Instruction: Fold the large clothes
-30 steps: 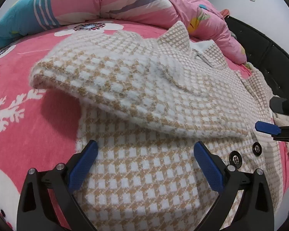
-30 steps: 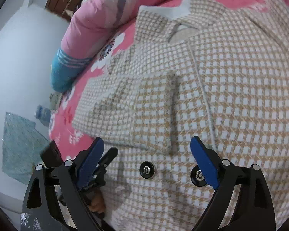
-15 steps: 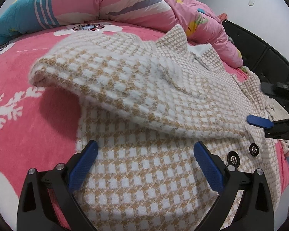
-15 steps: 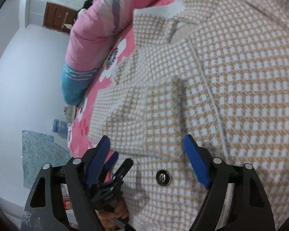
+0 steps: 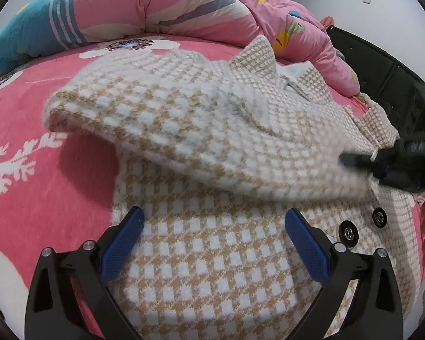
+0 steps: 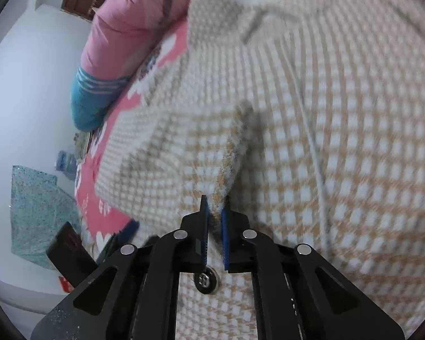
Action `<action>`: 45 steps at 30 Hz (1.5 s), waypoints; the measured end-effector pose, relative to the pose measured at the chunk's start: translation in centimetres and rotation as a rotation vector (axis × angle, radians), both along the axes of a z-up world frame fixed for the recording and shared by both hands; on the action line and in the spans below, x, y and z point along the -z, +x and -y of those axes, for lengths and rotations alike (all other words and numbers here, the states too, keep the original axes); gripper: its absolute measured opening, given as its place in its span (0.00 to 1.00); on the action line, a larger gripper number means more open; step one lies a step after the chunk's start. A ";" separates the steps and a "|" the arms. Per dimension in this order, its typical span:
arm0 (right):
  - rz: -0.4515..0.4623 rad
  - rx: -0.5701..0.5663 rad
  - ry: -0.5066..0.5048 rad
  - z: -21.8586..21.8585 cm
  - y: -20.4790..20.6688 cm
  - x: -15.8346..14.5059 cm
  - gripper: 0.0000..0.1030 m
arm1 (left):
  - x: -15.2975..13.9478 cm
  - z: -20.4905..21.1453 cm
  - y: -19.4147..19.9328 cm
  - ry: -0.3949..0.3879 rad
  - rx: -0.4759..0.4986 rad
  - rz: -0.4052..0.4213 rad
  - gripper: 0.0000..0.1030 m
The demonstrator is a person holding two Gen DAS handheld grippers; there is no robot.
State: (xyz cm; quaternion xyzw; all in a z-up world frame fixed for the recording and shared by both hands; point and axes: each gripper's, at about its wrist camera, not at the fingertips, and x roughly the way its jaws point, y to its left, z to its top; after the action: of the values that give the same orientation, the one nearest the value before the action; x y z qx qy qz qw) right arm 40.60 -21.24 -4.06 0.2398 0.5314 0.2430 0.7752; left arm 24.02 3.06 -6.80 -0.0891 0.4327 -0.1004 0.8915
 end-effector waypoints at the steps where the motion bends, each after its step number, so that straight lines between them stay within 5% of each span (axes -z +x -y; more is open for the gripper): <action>1: 0.037 0.010 0.006 0.3 0.0 -1.2 0.05 | 0.0 -0.1 0.0 -0.007 0.002 0.001 0.95; 4: 0.234 0.076 0.006 3.0 -0.5 -8.0 0.05 | 0.0 -0.6 0.0 -0.038 0.005 0.003 0.95; 9: 0.368 0.188 -0.079 8.3 -1.7 -12.5 0.05 | 0.1 -0.5 0.1 -0.028 0.004 0.003 0.95; 16: 0.226 0.235 -0.212 11.0 -0.3 -5.9 0.05 | 0.0 -0.2 0.2 -0.016 0.002 0.001 0.95; 20: 0.257 0.239 -0.213 10.9 -0.4 -6.2 0.05 | -0.5 -1.0 -0.1 -0.083 0.006 0.014 0.95; 24: 0.252 0.206 -0.364 10.3 0.9 -4.1 0.09 | -1.8 -3.4 -1.5 -0.220 0.003 0.062 0.95; 29: 0.283 0.198 -0.682 10.4 2.0 -1.7 0.23 | -5.0 -4.7 -2.5 -0.179 -0.010 0.131 0.95; 33: 0.362 0.250 -0.578 11.8 0.9 -4.3 0.26 | -8.4 -4.3 -1.2 -0.160 0.029 0.196 0.95; 37: 0.358 0.132 -0.446 10.3 1.1 -4.5 0.28 | -9.2 -2.4 3.5 -0.180 0.103 0.167 0.95; 42: 0.225 0.027 -0.504 8.3 3.9 1.5 0.26 | -4.8 -0.5 10.5 -0.090 0.105 0.056 0.95; 45: 0.192 0.021 -0.435 9.7 4.6 3.4 0.26 | 0.4 0.0 13.6 0.012 0.095 -0.067 0.95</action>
State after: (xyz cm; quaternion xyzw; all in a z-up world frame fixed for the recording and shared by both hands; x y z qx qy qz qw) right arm 45.16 -30.94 -7.48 0.0483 0.4927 0.1362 0.8581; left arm 37.65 3.08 -7.24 -0.0663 0.4667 -0.1370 0.8712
